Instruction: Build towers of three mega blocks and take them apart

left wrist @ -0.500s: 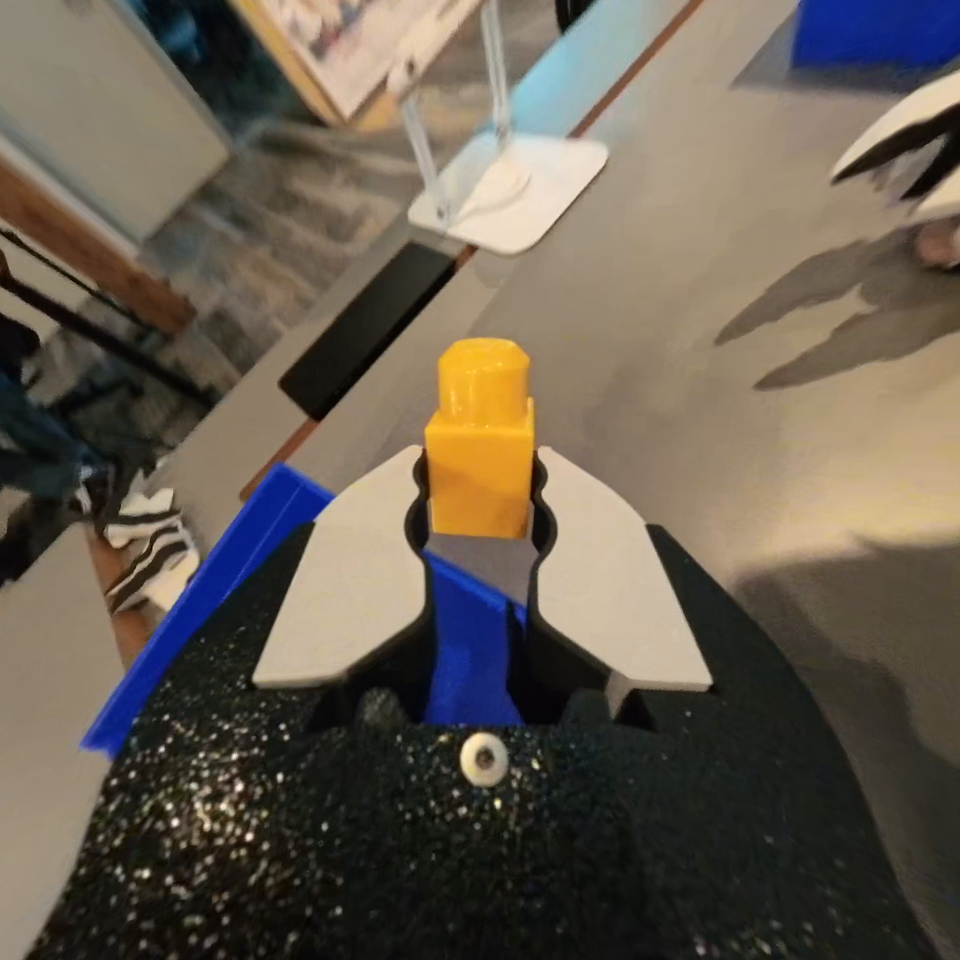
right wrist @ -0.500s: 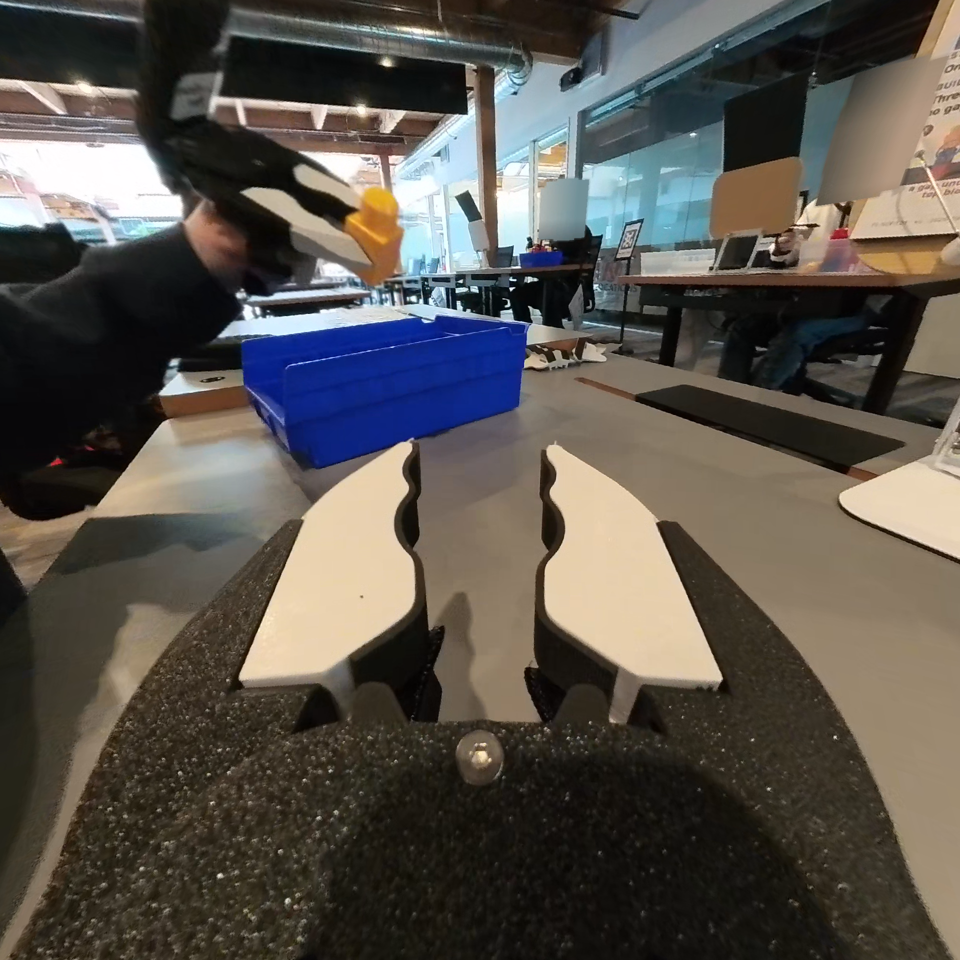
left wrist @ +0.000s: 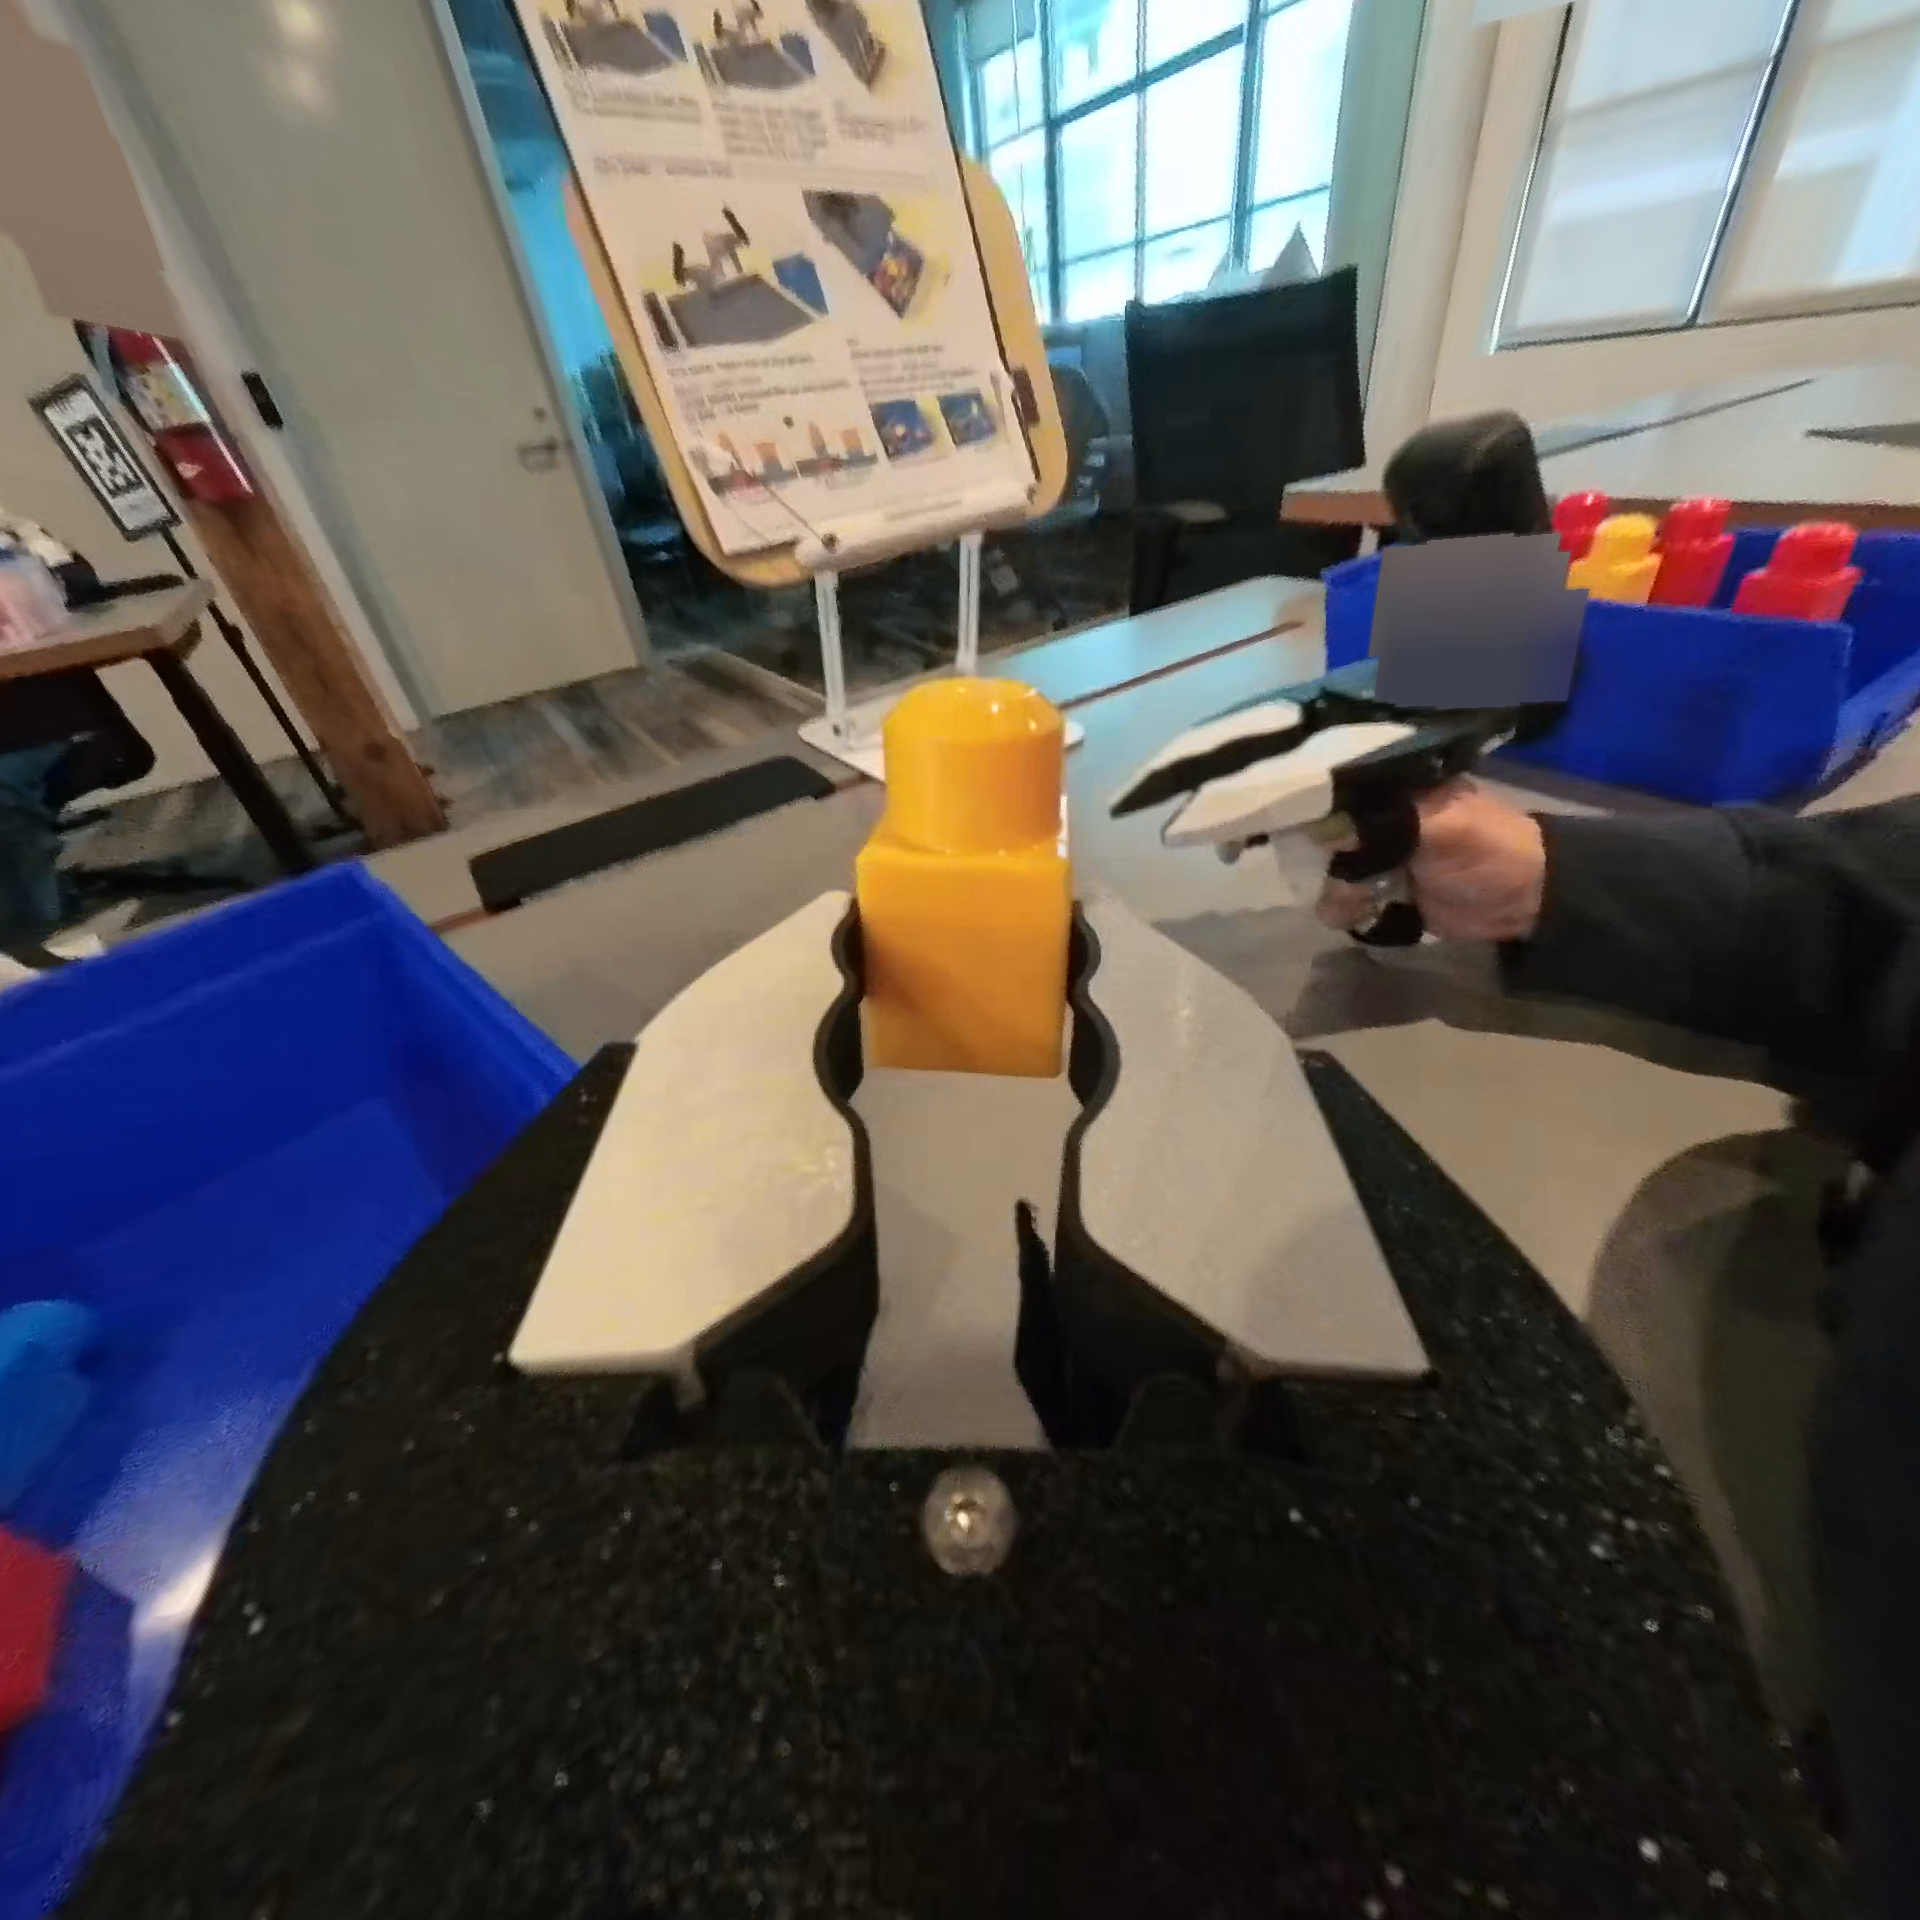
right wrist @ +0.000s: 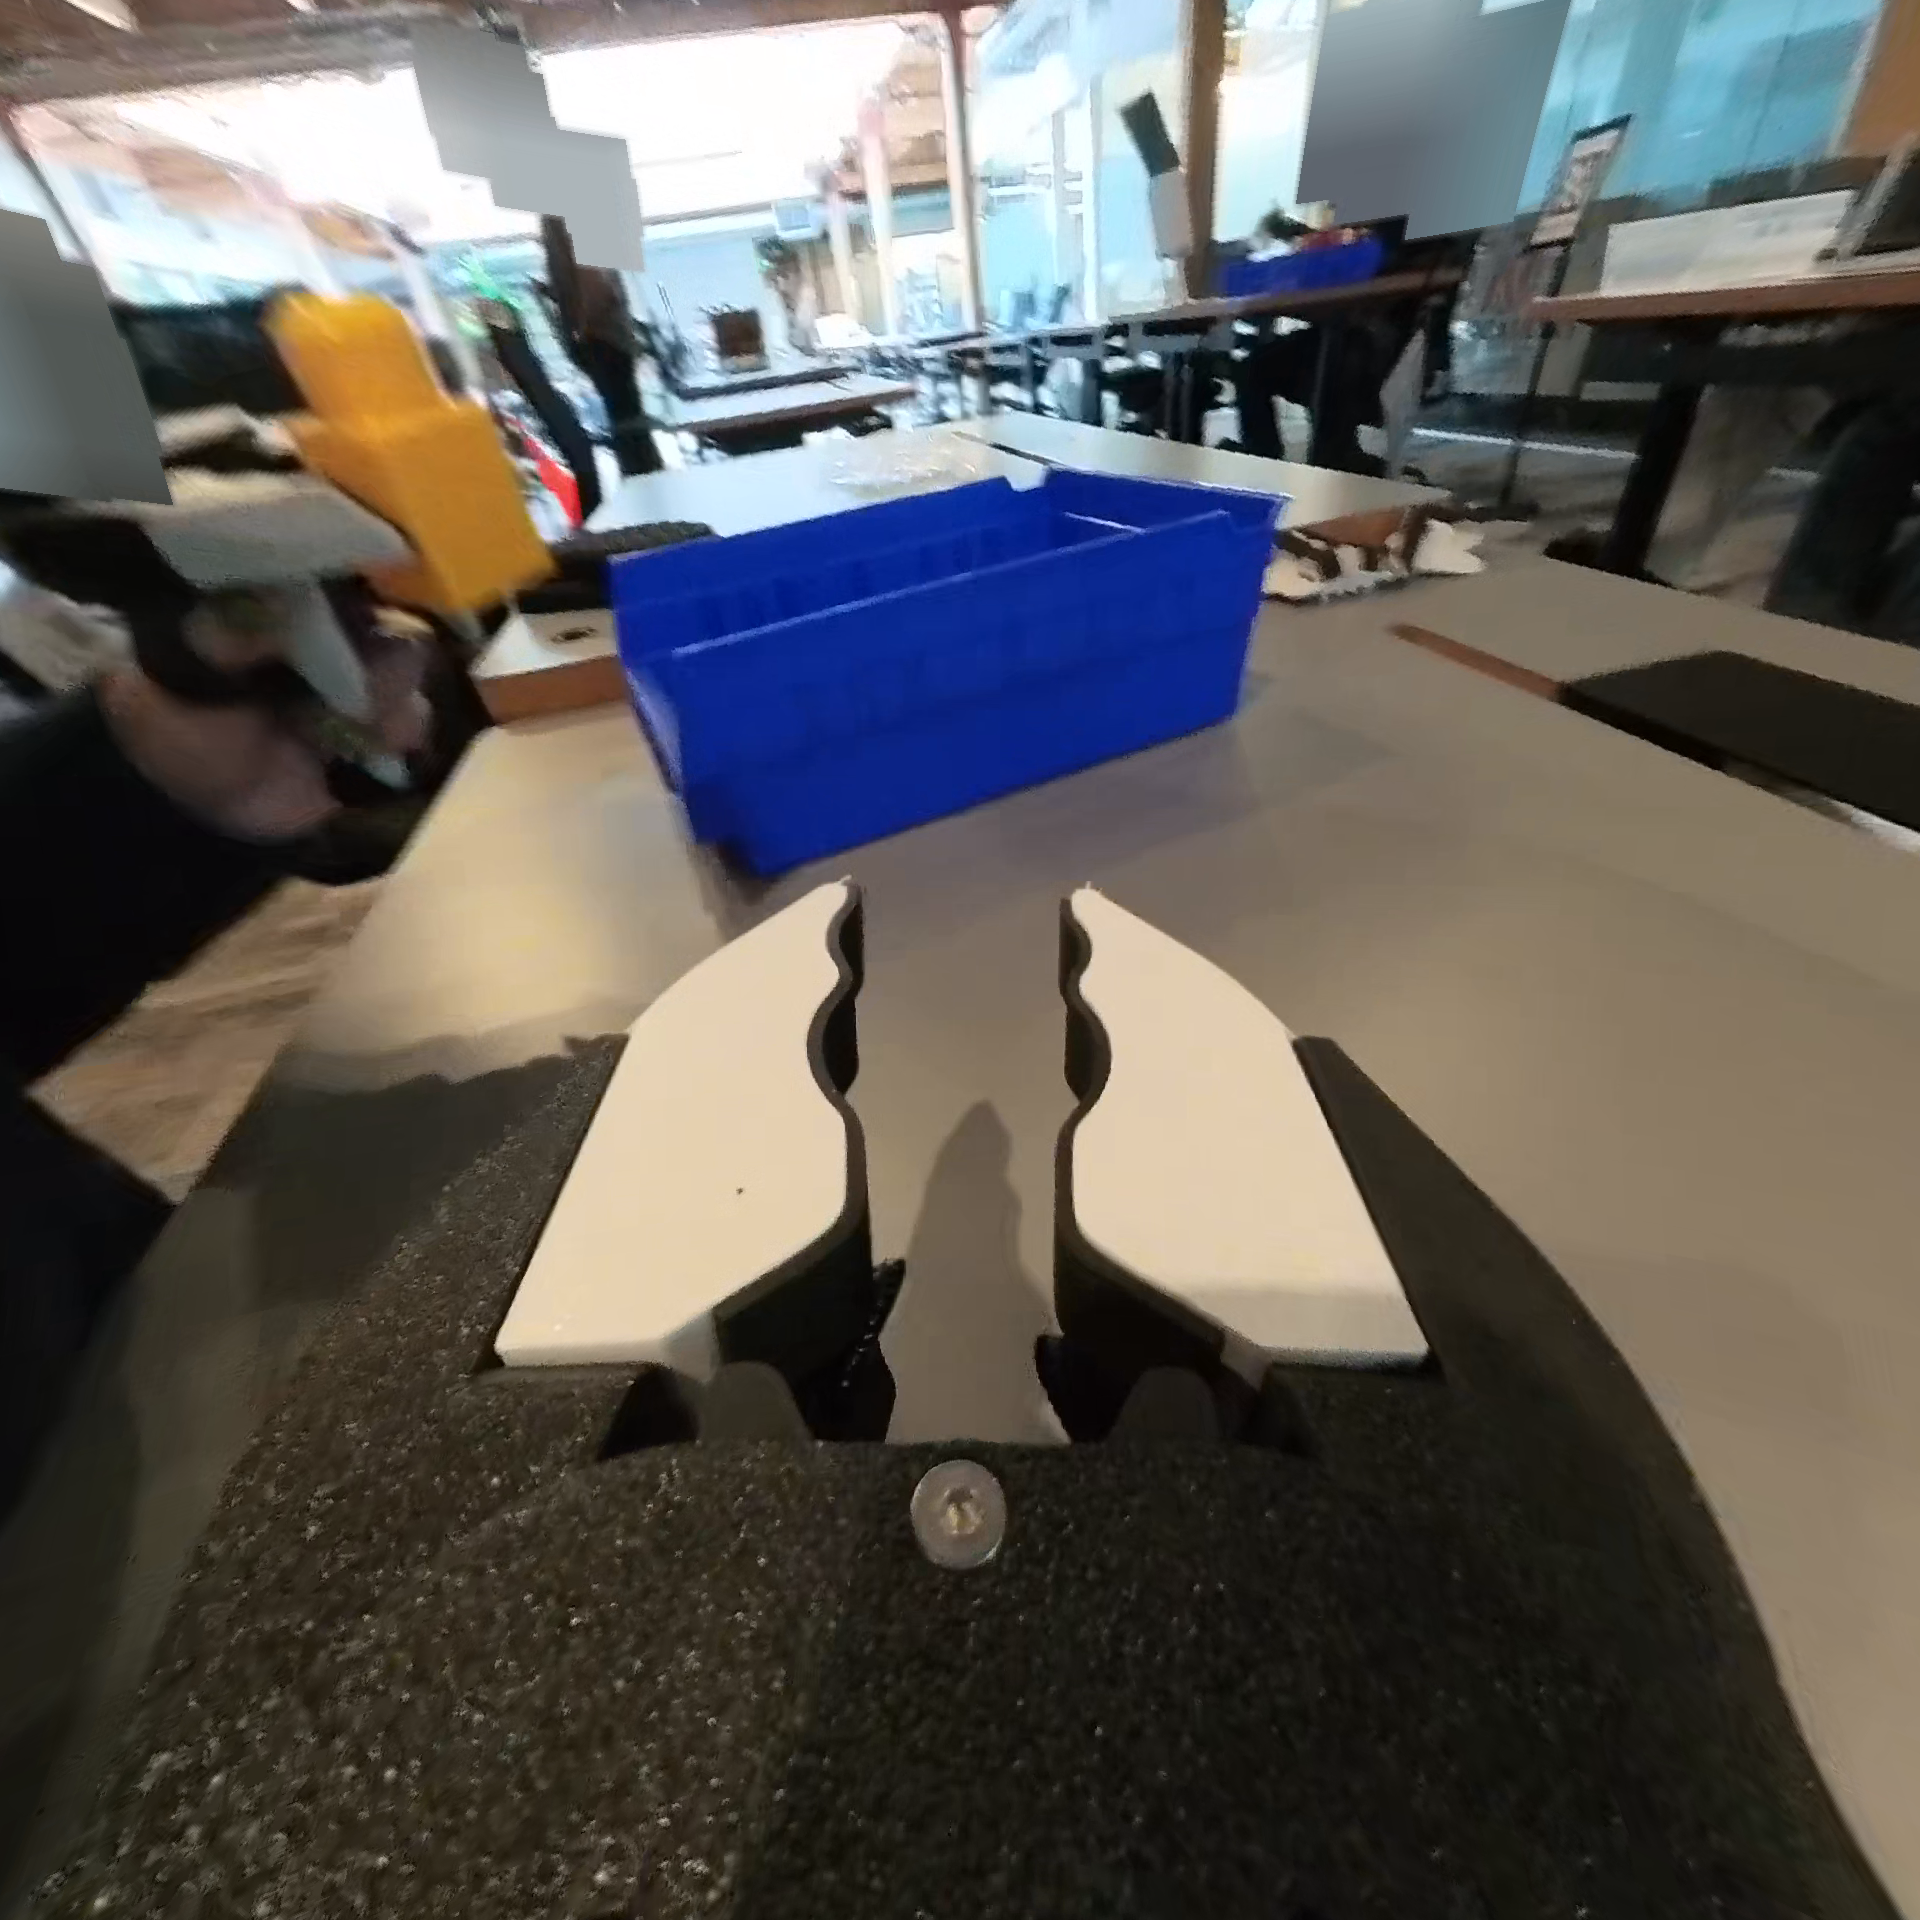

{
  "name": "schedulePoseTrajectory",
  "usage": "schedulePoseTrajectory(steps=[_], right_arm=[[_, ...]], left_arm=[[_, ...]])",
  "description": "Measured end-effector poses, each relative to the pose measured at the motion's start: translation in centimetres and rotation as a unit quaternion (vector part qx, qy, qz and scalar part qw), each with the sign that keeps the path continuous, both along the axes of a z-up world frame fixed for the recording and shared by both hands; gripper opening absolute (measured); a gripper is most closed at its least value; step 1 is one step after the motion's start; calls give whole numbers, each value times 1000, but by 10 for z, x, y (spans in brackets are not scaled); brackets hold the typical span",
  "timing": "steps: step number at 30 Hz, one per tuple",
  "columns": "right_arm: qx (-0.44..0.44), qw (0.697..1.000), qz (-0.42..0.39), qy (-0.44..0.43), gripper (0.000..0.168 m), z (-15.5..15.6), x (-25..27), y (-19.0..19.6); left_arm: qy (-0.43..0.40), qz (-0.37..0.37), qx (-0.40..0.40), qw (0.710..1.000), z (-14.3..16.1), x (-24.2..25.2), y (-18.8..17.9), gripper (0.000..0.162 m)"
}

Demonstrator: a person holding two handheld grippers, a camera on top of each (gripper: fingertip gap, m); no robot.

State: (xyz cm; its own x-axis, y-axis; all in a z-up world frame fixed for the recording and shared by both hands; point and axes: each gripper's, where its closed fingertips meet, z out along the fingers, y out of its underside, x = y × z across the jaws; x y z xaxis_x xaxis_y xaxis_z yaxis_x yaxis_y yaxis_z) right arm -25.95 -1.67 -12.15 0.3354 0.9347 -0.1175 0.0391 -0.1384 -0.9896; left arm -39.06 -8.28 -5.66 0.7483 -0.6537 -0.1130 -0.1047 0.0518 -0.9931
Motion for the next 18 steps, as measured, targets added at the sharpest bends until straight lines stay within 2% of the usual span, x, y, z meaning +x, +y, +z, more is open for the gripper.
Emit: schedulePoseTrajectory(steps=[2,5,7,10,13,14,15,16,18], right_arm=[[-4,997,66,31,39,9,-14,-19],[1,979,188,75,52,34,-32,-62],[20,970,232,71,59,45,-40,-82],[41,962,268,32,60,50,-50,-101],[43,957,286,-16,57,42,-59,-111],[42,955,291,-22,53,41,-61,-114],[41,955,294,-26,37,40,-62,-116],[44,957,285,-30,29,39,-62,-113],[44,956,287,-36,28,36,-59,-113]], left_arm=[[0,-15,-12,1000,-13,12,-2,36],[-16,-106,-29,994,-25,42,-16,36],[-10,-162,-47,986,-34,59,-25,36],[7,-201,-70,977,-46,74,-30,36],[8,-230,-74,970,-48,83,-36,37],[12,-232,-77,970,-50,85,-36,37],[18,-233,-80,969,-52,86,-36,37],[23,-240,-80,967,-54,88,-38,37],[21,-244,-82,966,-56,90,-39,37]])
